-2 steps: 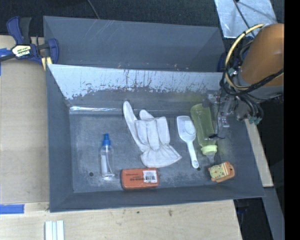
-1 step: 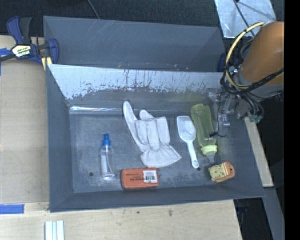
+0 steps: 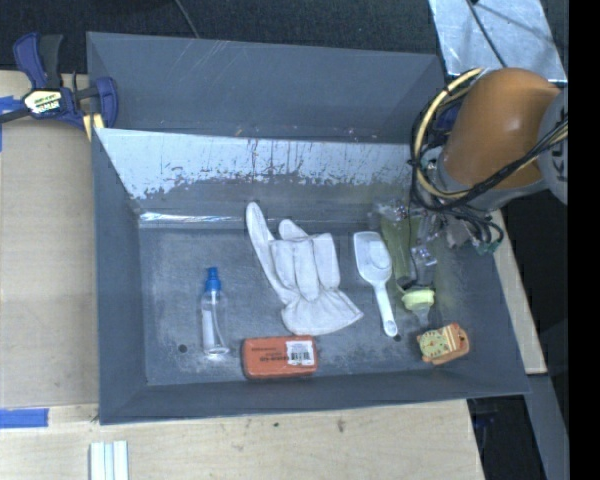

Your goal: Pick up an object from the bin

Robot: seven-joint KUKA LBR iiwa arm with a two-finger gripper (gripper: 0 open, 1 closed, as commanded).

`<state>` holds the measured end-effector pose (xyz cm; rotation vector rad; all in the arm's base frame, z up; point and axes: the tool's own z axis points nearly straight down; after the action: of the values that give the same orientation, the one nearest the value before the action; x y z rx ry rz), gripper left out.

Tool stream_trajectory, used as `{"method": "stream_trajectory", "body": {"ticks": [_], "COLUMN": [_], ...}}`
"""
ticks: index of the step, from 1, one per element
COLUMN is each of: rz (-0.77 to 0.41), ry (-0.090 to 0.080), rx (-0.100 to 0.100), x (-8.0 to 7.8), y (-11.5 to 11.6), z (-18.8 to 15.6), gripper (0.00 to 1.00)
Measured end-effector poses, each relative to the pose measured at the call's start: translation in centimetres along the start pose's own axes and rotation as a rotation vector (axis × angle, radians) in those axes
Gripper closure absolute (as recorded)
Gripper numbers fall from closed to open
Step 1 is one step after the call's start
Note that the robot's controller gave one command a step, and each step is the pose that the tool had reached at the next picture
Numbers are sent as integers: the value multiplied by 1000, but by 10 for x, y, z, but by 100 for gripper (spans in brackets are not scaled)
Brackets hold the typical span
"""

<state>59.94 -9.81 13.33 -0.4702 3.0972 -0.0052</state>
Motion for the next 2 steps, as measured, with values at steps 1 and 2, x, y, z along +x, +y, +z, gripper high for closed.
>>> {"method": "stream_trajectory", "body": {"ticks": [1,2], "rz": [-180,43], "ry": [6,8], "rx": [-7,-5], "x": [-3,-8], "y": [73,85], "z": [-14,-7], "gripper": [0,0]}}
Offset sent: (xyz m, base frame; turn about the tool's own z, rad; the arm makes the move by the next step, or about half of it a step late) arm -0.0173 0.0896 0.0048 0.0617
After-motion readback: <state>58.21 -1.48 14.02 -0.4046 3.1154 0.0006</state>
